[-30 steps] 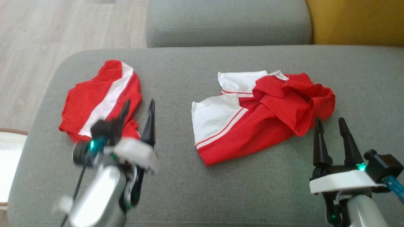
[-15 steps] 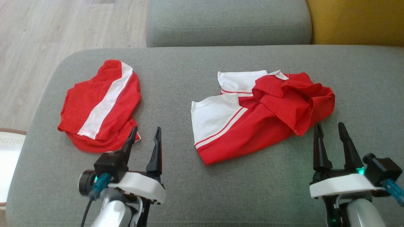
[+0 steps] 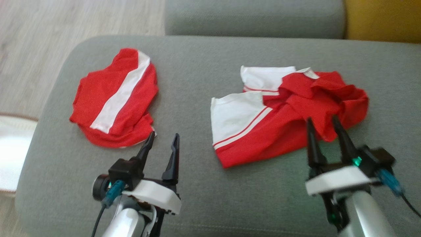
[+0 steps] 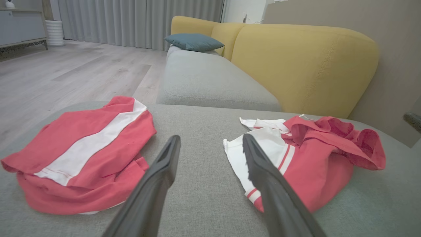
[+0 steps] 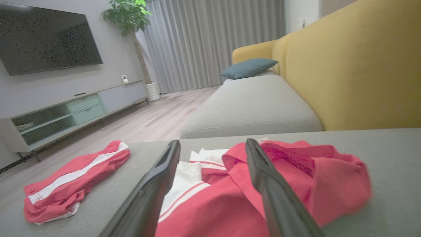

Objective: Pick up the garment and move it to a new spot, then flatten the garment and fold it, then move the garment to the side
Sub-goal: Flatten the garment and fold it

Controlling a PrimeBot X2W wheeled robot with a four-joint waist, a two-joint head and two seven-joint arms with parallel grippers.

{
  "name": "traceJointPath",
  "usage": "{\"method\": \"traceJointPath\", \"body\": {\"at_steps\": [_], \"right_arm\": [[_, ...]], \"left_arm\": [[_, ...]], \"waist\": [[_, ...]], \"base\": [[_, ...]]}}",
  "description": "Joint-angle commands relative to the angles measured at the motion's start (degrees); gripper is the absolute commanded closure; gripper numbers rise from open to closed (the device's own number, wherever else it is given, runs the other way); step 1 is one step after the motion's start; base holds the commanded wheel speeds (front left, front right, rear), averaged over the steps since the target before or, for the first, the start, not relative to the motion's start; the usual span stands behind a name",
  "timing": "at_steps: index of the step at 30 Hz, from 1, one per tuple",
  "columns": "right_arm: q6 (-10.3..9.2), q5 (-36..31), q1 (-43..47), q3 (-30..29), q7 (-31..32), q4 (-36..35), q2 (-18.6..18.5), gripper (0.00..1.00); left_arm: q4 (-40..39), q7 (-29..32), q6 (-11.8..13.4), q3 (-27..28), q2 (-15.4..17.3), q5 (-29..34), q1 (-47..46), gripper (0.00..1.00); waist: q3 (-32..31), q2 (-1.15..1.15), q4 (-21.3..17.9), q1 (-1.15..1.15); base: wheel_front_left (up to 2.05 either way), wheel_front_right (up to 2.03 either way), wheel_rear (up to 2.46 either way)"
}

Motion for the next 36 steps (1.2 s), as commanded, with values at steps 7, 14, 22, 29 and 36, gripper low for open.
{"method": "traceJointPath", "body": {"at_steps": [7,14,22,29,36], "right_arm": [[0.44,0.46,-11.50,5.41,6.65,4.31,-0.29,0.00],[0.44,-1.61,-21.29,2.18,14.75,15.97,-0.29,0.00],[0.44,-7.21,-28.14,-3.13,17.47,27.89,-0.29,0.00],[0.44,-8.79,-31.36,-4.24,16.75,33.18,-0.29,0.17],[0.44,-7.68,-33.96,-2.85,14.13,35.09,-0.29,1.00]], "left_arm": [[-0.92,-0.70,-1.53,1.33,-1.54,0.62,-5.05,0.00],[-0.42,-0.70,-2.35,0.70,-2.58,0.81,-6.37,0.00],[-0.12,-0.70,-2.51,0.73,-2.94,0.67,-6.75,0.00],[-0.75,-0.70,-2.01,0.34,-2.98,-0.34,-6.91,0.00],[-0.47,-0.70,-1.55,0.24,-2.99,-0.80,-7.19,0.00]], "waist": [[5.23,0.00,5.74,0.00],[8.40,0.00,10.44,0.00],[9.80,0.00,13.07,0.00],[10.94,0.00,13.60,0.00],[10.60,0.00,13.30,0.00]], "base": [[0.00,0.00,0.00],[0.00,0.00,0.00],[0.00,0.00,0.00],[0.00,0.00,0.00],[0.00,0.00,0.00]]}}
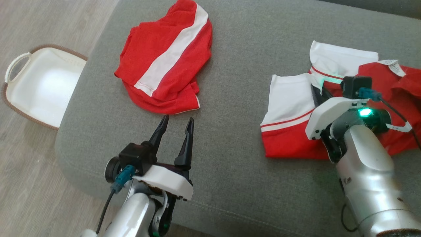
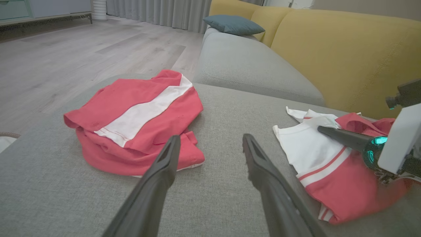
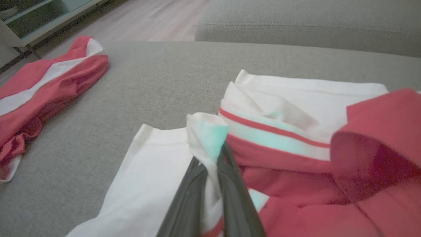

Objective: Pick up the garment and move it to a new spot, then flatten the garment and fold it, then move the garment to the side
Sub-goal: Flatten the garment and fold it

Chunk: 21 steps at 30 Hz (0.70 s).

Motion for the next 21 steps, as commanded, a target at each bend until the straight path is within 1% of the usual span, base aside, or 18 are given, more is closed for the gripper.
{"method": "traceJointPath", "body": {"at_steps": [1,8,11,13,14,18,21], "right_arm": [[0.43,0.60,-3.15,1.68,-1.33,-1.65,0.40,1.00],[0.43,0.04,-10.59,-0.25,-6.78,-3.49,0.30,1.00],[0.43,0.33,-13.40,1.20,-9.72,-4.63,0.33,1.00],[0.43,1.20,-13.81,4.28,-11.01,-5.38,0.36,1.00],[0.43,1.20,-13.81,4.28,-11.01,-5.38,0.36,1.00],[0.43,6.07,-9.72,15.32,-10.38,-7.12,0.38,1.00],[0.43,8.34,-4.84,21.74,-9.27,-8.21,0.39,1.00]], "left_arm": [[-1.57,-0.70,0.42,1.62,0.10,-0.35,-2.33,0.00],[-1.57,-0.70,0.84,1.90,0.10,-0.85,-2.25,0.00],[-1.80,-0.70,1.10,2.28,0.10,-0.97,-1.87,0.00],[-1.89,-0.70,1.26,2.69,0.10,-0.90,-1.37,0.00],[-1.89,-0.70,1.26,2.69,0.10,-0.90,-1.37,0.00],[-1.92,-0.70,1.24,3.57,0.10,-0.91,-0.14,0.00],[-1.63,-0.70,0.89,3.61,0.10,-0.62,0.26,0.00]], "waist": [[-0.60,0.00,-0.26,0.00],[-3.33,0.00,-1.12,0.00],[-4.55,0.00,-1.57,0.00],[-5.40,0.00,-2.07,0.00],[-5.40,0.00,-2.07,0.00],[-6.87,0.00,-3.58,0.00],[-7.64,0.00,-4.82,0.00]], "base": [[0.00,0.00,0.00],[0.00,0.00,0.00],[0.00,0.00,0.00],[0.00,0.00,0.00],[0.00,0.00,0.00],[0.00,0.00,0.00],[0.00,0.00,0.00]]}}
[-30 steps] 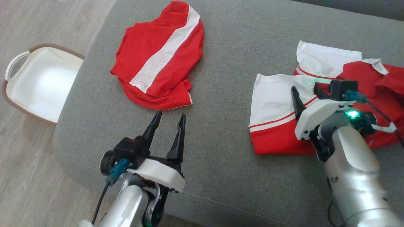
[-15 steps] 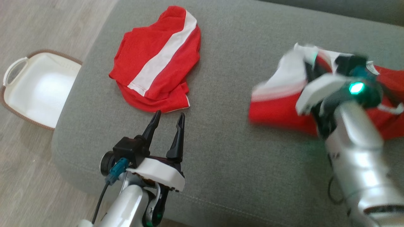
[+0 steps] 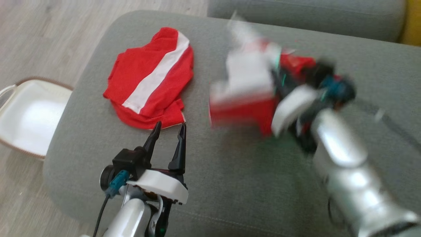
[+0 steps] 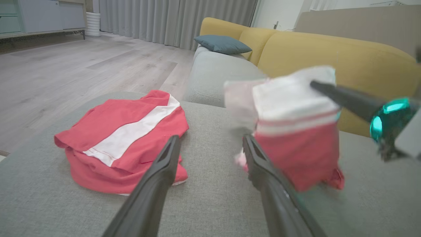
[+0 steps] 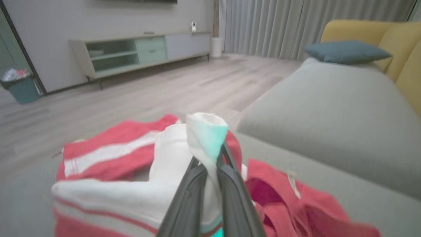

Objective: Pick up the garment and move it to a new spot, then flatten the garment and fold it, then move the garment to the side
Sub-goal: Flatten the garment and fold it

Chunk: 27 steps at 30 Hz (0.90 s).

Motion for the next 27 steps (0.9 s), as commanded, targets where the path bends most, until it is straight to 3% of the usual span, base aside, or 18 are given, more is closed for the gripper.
{"method": "traceJointPath", "body": {"at_steps": [1,11,12,13,14,27], "right_arm": [[0.43,0.23,1.73,2.26,0.07,-1.83,0.88,1.00],[0.43,-0.84,14.13,5.38,-1.82,-4.77,0.89,1.00],[0.43,-0.96,15.20,5.03,-2.16,-5.52,0.89,0.69],[0.43,-1.31,16.21,4.57,-2.60,-6.30,0.89,0.10],[0.43,-1.36,17.33,3.99,-2.82,-6.98,0.89,0.00],[0.43,-1.38,29.05,-8.05,-3.58,-19.54,0.89,0.00]], "left_arm": [[-1.74,-0.70,-0.05,1.87,0.08,-0.01,-1.51,0.00],[-1.72,-0.70,-0.12,3.04,0.08,0.66,-0.67,0.00],[-1.71,-0.70,-0.13,3.11,0.08,0.60,-0.49,0.00],[-1.69,-0.70,-0.13,3.19,0.08,0.59,-0.29,0.00],[-1.64,-0.70,-0.17,3.20,0.08,0.60,-0.10,0.00],[-2.05,-0.70,-0.32,4.27,0.08,1.30,1.58,0.00]], "waist": [[-0.85,0.00,-1.13,0.00],[-1.83,0.00,-4.71,0.00],[-1.96,0.00,-5.17,0.00],[-2.16,0.00,-5.69,0.00],[-2.37,0.00,-6.17,0.00],[-6.37,0.00,-11.63,0.00]], "base": [[0.00,0.00,0.00],[0.00,0.00,0.00],[0.00,0.00,0.00],[0.00,0.00,0.00],[0.00,0.00,0.00],[0.00,0.00,0.00]]}}
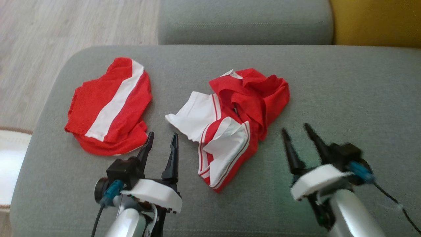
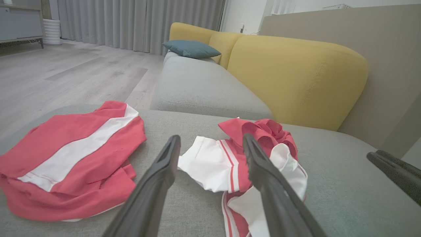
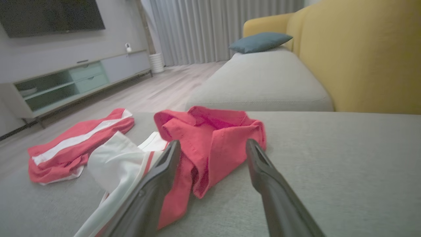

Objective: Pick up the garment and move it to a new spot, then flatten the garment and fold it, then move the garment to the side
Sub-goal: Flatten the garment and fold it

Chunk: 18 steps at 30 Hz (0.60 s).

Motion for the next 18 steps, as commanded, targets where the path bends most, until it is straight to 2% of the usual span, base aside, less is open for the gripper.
{"method": "traceJointPath", "body": {"at_steps": [1,5,9,18], "right_arm": [[0.43,-0.29,0.13,-0.23,-0.83,-3.34,0.60,0.00],[0.43,0.13,4.69,-4.05,-1.44,-9.52,0.60,0.00],[0.43,0.99,8.08,-5.41,-1.17,-13.78,0.60,0.00],[0.43,0.81,8.23,-6.76,0.80,-17.55,0.60,0.00]], "left_arm": [[-2.25,-0.70,-0.27,1.96,0.08,0.63,-1.66,0.00],[-3.40,-0.70,-0.10,2.14,0.08,0.38,-1.43,0.00],[-4.48,-0.70,-0.01,2.37,0.08,0.16,-0.87,0.00],[-5.02,-0.70,-0.53,1.11,0.08,0.12,-1.09,0.00]], "waist": [[-0.71,0.00,-0.77,0.00],[-1.06,0.00,-1.45,0.00],[-1.05,0.00,-2.02,0.00],[0.44,0.00,-0.56,0.00]], "base": [[0.00,0.00,0.00],[0.00,0.00,0.00],[0.00,0.00,0.00],[0.00,0.00,0.00]]}}
